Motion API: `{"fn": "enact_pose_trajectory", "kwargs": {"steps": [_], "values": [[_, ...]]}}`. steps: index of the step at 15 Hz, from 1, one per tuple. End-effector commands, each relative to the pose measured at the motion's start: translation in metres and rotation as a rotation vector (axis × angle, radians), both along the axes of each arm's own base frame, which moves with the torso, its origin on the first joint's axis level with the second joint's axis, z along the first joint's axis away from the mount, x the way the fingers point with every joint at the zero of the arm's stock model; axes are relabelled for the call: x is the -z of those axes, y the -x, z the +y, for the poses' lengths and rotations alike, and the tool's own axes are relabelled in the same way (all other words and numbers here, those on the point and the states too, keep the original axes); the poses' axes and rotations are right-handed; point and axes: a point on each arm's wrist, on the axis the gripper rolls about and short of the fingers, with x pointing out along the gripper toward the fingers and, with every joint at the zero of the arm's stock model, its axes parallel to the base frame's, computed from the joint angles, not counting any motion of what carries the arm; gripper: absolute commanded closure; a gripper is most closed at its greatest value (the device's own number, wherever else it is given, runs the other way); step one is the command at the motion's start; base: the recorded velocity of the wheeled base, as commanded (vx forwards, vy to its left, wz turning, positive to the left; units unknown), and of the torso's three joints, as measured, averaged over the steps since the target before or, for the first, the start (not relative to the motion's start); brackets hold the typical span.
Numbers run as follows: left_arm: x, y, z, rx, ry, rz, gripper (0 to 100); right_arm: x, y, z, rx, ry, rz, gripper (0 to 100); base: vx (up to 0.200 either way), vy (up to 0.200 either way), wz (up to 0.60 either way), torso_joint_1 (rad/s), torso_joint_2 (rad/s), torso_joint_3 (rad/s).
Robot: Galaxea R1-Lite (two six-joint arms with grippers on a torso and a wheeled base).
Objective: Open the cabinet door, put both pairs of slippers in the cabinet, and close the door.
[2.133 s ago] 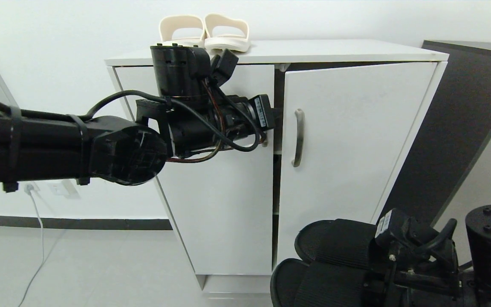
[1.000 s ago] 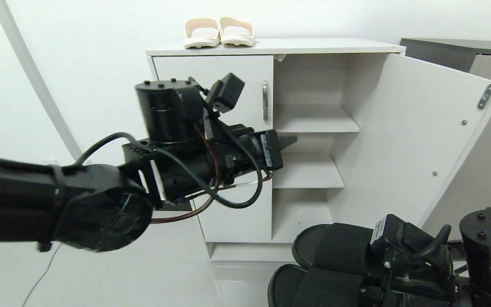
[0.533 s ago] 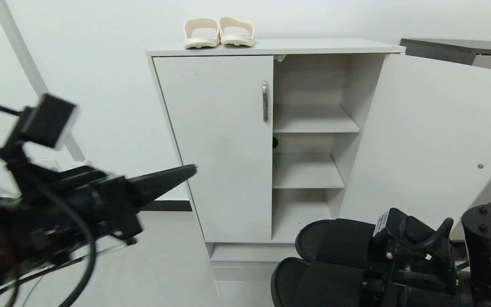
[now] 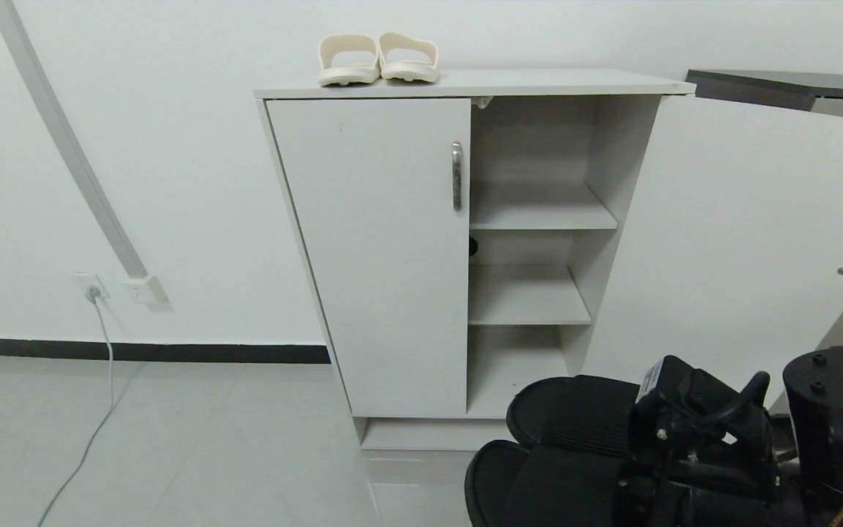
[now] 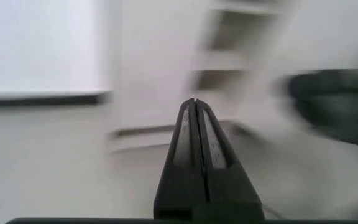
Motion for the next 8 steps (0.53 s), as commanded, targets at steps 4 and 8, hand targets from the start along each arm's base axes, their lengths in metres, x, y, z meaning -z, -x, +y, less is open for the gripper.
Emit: {"fn": "enact_pose_trajectory", "kwargs": {"steps": [4, 8], "values": [[0.071, 0.026, 0.011, -0.392, -0.041, -0.089, 100, 0.004, -0.003, 0.003, 0.003, 0.011, 0.003, 100, 0.000, 0.000, 0.00, 0.000, 0.00, 0.000], [0.093, 0.023, 0.008, -0.584, -0.141, -0.129, 100, 0.006, -0.004, 0.004, -0.001, 0.015, 0.009, 100, 0.000, 0.000, 0.00, 0.000, 0.00, 0.000]]}}
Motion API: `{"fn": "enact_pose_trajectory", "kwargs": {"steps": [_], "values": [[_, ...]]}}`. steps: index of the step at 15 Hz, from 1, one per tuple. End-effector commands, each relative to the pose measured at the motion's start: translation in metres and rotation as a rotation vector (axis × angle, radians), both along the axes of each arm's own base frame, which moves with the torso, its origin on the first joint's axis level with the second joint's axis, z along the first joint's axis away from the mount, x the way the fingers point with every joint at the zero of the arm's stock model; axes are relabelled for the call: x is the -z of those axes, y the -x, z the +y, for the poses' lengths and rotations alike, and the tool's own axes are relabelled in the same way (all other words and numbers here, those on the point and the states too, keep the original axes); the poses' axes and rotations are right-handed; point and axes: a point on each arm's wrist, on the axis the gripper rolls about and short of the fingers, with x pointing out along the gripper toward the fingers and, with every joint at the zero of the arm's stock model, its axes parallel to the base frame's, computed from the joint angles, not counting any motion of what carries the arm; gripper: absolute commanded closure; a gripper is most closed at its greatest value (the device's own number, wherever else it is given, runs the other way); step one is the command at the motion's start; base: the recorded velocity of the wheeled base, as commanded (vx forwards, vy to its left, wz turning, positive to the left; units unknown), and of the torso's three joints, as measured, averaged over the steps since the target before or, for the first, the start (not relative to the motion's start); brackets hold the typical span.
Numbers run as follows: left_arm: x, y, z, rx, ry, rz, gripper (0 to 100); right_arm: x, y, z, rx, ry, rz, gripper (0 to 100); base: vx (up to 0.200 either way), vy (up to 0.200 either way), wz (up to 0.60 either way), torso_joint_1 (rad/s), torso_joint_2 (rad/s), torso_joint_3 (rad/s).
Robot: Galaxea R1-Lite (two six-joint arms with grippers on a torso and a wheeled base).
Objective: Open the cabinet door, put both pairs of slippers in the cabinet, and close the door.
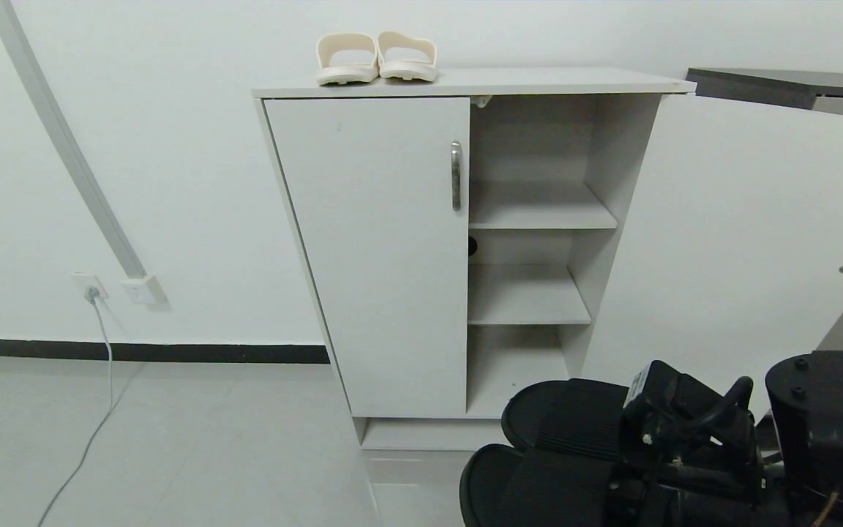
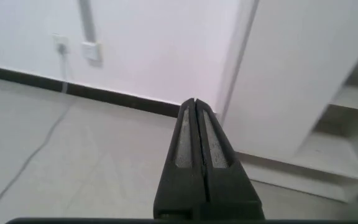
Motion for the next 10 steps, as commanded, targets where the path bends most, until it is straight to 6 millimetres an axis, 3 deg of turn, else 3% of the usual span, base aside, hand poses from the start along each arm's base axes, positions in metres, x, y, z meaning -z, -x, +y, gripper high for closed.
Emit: {"fn": "enact_pose_trajectory", "kwargs": {"steps": [1, 3, 5, 9, 10], "values": [[0.011, 0.007, -0.003, -0.029, -0.038, -0.038, 100, 0.000, 0.000, 0.002, -0.004, 0.003, 0.002, 100, 0.000, 0.000, 0.00, 0.000, 0.00, 0.000], [0.011, 0.007, -0.005, 0.069, -0.057, -0.035, 100, 0.001, 0.000, 0.001, -0.004, 0.004, 0.003, 100, 0.000, 0.000, 0.00, 0.000, 0.00, 0.000], [0.016, 0.006, -0.010, 0.288, -0.067, 0.002, 100, 0.001, 0.000, 0.001, -0.003, 0.004, 0.002, 100, 0.000, 0.000, 0.00, 0.000, 0.00, 0.000], [0.015, 0.006, -0.010, 0.285, -0.079, 0.001, 100, 0.008, -0.004, 0.007, 0.008, 0.014, 0.002, 100, 0.000, 0.000, 0.00, 0.000, 0.00, 0.000], [0.015, 0.006, -0.010, 0.283, -0.081, 0.000, 100, 0.013, -0.014, 0.018, 0.086, 0.010, -0.025, 100, 0.000, 0.000, 0.00, 0.000, 0.00, 0.000]]}}
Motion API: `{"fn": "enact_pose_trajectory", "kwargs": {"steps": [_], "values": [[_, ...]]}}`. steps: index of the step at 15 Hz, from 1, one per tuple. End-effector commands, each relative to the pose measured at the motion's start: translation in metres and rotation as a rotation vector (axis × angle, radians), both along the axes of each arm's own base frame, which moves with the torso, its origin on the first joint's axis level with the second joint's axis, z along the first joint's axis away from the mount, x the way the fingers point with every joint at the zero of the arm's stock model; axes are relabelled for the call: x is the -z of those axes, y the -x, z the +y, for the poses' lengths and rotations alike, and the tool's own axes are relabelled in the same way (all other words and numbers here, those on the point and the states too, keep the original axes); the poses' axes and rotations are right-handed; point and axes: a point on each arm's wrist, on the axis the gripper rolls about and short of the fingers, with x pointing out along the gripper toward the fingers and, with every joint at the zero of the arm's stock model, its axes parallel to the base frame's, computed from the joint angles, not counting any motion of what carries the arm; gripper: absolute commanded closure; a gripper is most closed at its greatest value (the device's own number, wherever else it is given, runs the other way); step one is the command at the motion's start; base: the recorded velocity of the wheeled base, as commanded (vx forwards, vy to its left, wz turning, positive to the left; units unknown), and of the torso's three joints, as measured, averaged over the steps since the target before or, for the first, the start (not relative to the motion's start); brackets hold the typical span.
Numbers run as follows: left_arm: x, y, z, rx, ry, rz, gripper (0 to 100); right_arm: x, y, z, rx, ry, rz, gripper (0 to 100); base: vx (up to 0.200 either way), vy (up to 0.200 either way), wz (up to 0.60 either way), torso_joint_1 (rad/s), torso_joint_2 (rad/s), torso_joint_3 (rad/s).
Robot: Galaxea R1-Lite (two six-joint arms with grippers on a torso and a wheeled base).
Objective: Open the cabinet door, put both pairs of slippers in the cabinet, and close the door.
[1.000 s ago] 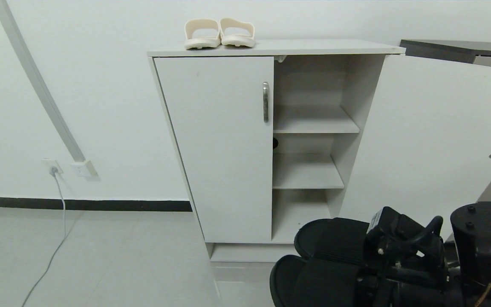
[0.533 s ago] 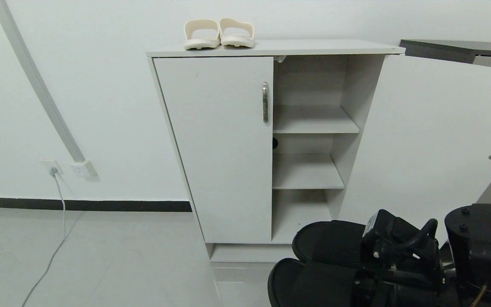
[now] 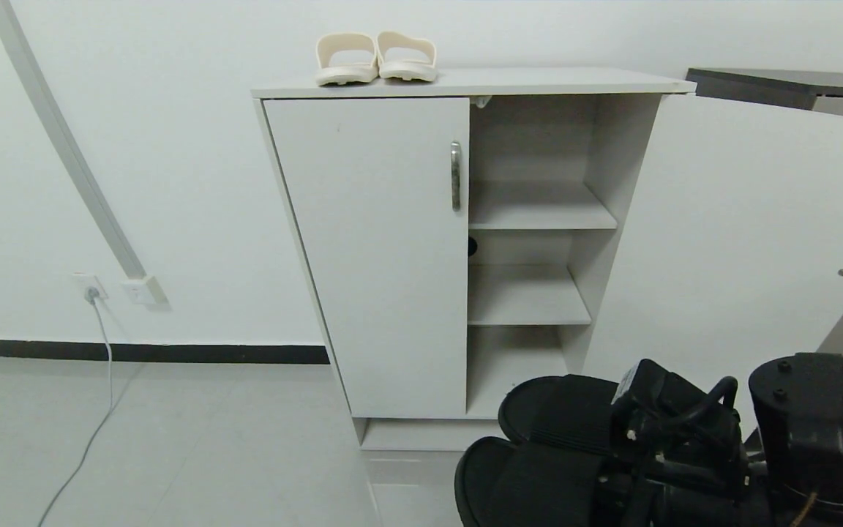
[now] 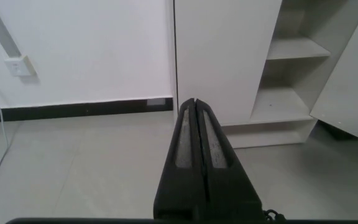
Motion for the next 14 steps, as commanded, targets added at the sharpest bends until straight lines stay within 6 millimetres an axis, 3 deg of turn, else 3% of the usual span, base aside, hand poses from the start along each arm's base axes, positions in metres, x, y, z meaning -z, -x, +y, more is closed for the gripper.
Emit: {"fn": "enact_pose_trajectory", "kwargs": {"steps": [1, 4, 6, 7, 9, 14], "values": [[0.000, 0.000, 0.000, 0.000, 0.000, 0.001, 100, 0.019, -0.014, 0.023, 0.125, 0.015, 0.000, 100, 0.000, 0.000, 0.00, 0.000, 0.00, 0.000], [0.000, 0.000, 0.000, -0.002, 0.003, 0.001, 100, 0.050, -0.033, 0.087, 0.420, -0.111, -0.033, 100, 0.000, 0.000, 0.00, 0.000, 0.00, 0.000], [0.001, 0.000, 0.000, -0.002, 0.004, 0.004, 100, 0.069, -0.061, 0.112, 0.641, -0.084, -0.121, 100, 0.000, 0.000, 0.00, 0.000, 0.00, 0.000], [0.000, 0.000, 0.000, -0.002, 0.004, 0.001, 100, 0.077, -0.079, 0.119, 0.766, -0.096, -0.153, 100, 0.000, 0.000, 0.00, 0.000, 0.00, 0.000], [0.001, 0.000, 0.000, -0.002, 0.004, 0.003, 100, 0.087, -0.098, 0.123, 0.839, -0.118, -0.154, 100, 0.000, 0.000, 0.00, 0.000, 0.00, 0.000], [0.000, 0.000, 0.000, -0.002, 0.006, 0.001, 100, 0.090, -0.110, 0.122, 0.922, -0.115, -0.187, 100, 0.000, -0.160, 0.00, 0.001, 0.00, 0.000]]}}
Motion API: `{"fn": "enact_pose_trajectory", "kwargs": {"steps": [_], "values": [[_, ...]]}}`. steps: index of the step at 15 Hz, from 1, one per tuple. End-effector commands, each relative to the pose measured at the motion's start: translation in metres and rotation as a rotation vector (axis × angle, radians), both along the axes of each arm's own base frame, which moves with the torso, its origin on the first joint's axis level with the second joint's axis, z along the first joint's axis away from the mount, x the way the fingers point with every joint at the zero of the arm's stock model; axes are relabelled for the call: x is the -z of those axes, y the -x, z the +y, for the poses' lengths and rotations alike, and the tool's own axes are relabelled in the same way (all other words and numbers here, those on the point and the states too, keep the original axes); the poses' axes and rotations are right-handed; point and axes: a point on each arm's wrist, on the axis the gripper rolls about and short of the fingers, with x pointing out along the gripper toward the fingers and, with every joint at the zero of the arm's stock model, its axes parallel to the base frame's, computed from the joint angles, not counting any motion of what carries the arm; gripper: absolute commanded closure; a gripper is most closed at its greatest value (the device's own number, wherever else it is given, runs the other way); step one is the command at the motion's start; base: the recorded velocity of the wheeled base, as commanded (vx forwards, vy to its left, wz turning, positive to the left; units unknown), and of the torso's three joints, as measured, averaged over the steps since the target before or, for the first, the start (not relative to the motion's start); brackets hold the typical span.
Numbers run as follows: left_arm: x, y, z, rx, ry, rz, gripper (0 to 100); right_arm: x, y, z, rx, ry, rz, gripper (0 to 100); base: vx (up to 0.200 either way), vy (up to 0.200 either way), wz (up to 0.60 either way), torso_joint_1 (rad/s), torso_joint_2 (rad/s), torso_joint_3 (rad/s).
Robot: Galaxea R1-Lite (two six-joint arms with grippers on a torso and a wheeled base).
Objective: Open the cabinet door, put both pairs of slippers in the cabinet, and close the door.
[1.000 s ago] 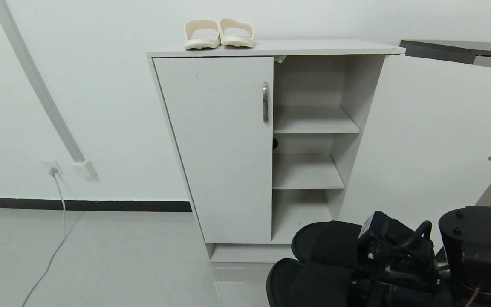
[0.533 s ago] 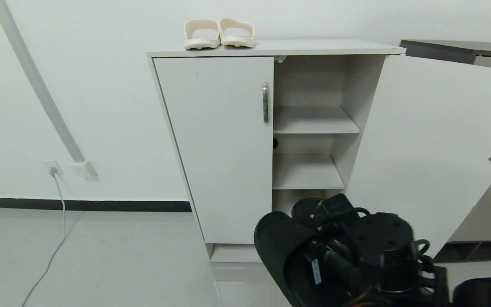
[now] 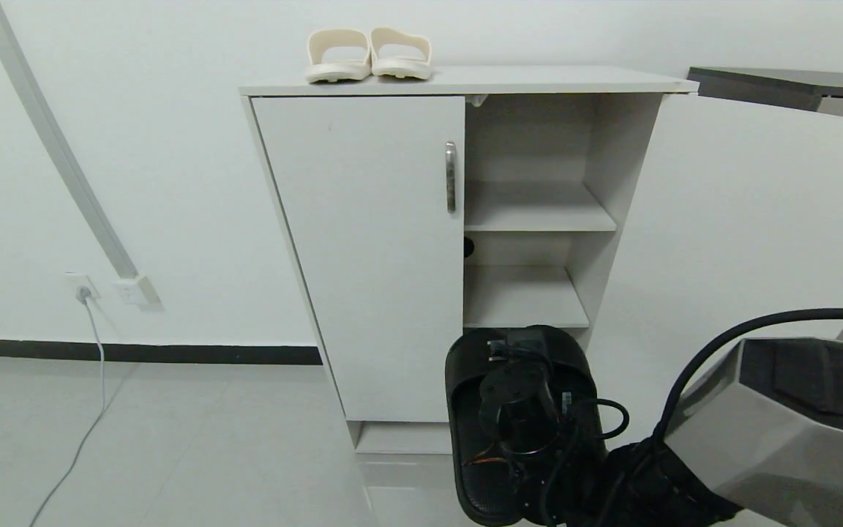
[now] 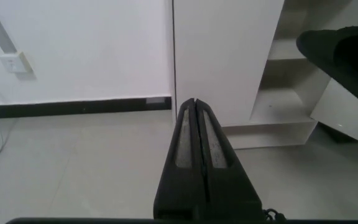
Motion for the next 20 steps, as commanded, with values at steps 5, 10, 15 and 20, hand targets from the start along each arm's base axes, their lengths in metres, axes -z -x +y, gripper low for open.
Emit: {"fn": "enact_pose_trajectory", "kwargs": {"steps": [5, 10, 15, 20], "values": [[-0.001, 0.000, 0.000, 0.000, 0.000, -0.002, 100, 0.019, -0.006, 0.001, 0.006, 0.032, 0.026, 100, 0.000, -0.080, 0.00, 0.003, 0.00, 0.000], [0.000, 0.000, 0.000, 0.000, 0.000, 0.000, 100, 0.022, -0.012, 0.007, -0.080, 0.007, 0.031, 100, 0.000, 0.000, 0.00, 0.000, 0.00, 0.000], [-0.001, 0.000, 0.000, 0.000, 0.000, 0.000, 100, 0.039, -0.024, 0.005, -0.049, 0.009, 0.035, 100, 0.000, 0.000, 0.00, 0.000, 0.00, 0.000], [-0.001, 0.000, 0.000, 0.000, 0.000, 0.000, 100, 0.044, -0.025, 0.006, -0.054, 0.001, 0.031, 100, 0.000, 0.000, 0.00, 0.000, 0.00, 0.000]]}}
